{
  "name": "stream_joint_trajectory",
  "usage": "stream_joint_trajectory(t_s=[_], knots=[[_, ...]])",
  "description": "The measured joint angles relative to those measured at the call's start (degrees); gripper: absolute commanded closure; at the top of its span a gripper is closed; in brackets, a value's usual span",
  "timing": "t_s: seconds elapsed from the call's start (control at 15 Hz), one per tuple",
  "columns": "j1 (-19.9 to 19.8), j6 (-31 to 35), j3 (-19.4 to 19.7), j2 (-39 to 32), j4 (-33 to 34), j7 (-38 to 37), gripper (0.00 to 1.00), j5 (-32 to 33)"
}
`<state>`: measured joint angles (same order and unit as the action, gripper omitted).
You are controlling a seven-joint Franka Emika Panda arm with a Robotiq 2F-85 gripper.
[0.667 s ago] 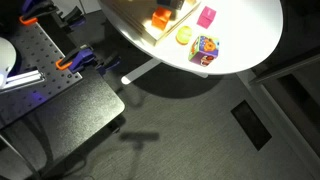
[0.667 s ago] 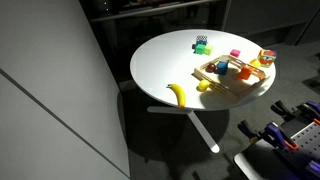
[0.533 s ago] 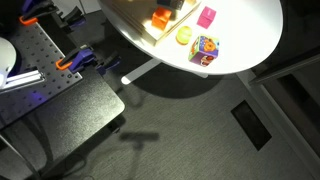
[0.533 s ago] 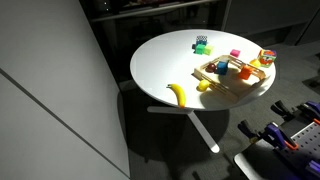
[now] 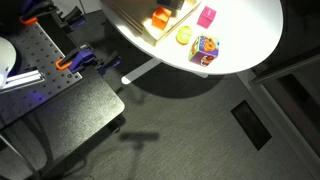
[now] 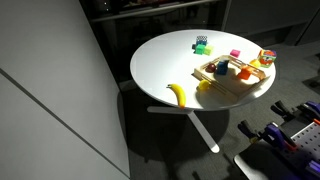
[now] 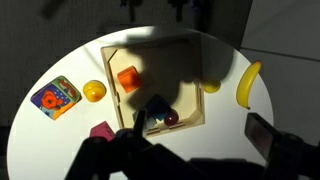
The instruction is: Remove the orange toy block from the box
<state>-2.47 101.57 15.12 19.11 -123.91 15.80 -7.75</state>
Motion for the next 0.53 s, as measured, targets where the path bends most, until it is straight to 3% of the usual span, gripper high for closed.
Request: stream_joint_trajectory(t_s=[0.53], knots=[[-0.03,-1.77,-3.63,-8.07,2.59,-0.23,0.00,0.24]])
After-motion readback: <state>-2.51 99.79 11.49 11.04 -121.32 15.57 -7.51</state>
